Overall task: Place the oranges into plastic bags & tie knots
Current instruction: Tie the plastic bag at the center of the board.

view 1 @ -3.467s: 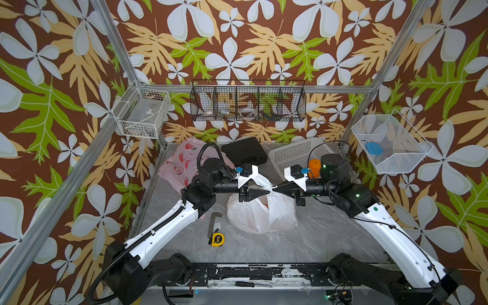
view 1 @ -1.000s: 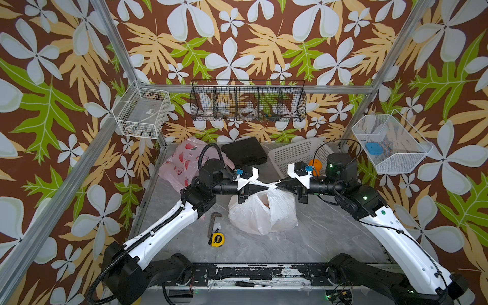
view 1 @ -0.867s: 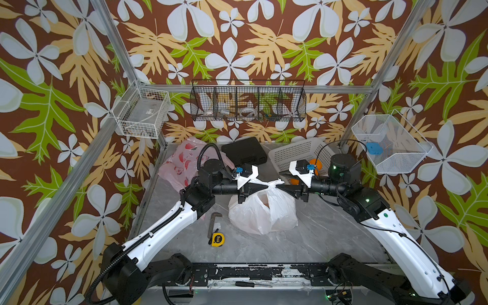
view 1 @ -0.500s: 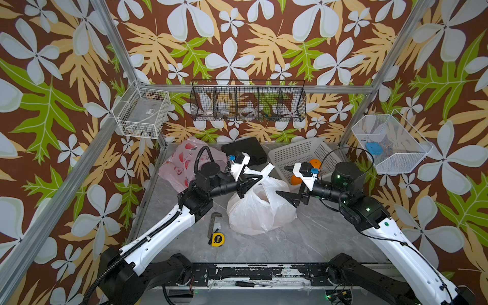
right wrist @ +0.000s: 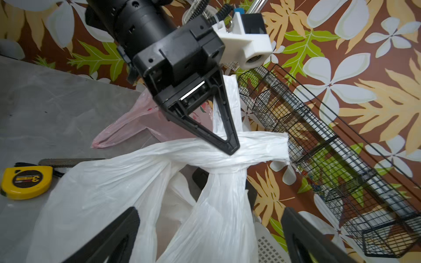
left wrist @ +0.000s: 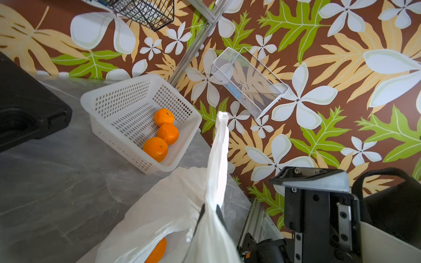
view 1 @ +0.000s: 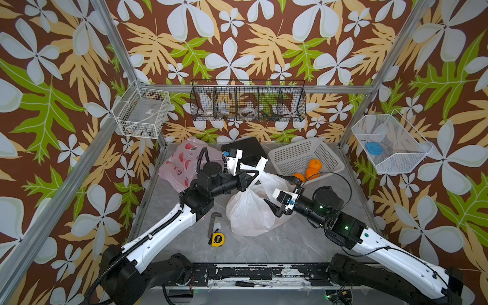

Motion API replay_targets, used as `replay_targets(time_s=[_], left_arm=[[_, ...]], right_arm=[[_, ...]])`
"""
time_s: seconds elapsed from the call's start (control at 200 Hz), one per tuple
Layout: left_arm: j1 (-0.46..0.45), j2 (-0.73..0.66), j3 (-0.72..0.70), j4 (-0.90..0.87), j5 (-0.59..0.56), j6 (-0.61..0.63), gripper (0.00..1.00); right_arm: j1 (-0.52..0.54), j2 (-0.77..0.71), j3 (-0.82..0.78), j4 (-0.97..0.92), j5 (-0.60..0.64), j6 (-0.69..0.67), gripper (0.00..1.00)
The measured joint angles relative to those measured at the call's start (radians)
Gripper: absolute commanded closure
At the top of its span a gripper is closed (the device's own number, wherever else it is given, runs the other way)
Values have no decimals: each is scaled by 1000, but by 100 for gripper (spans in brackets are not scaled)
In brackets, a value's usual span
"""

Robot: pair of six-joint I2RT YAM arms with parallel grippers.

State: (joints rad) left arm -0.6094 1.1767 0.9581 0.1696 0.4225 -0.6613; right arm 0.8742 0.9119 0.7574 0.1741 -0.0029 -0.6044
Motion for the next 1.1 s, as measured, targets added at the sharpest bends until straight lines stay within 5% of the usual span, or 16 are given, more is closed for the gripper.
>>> replay_targets(time_s=[0.39, 1.101], left_arm=[[0, 8, -19, 50, -15, -139, 100], [0, 32, -14, 66, -10, -227, 100]], right_arm=[[27, 202, 17, 207, 193, -199, 1], [66, 364, -98, 726, 346, -512, 8]])
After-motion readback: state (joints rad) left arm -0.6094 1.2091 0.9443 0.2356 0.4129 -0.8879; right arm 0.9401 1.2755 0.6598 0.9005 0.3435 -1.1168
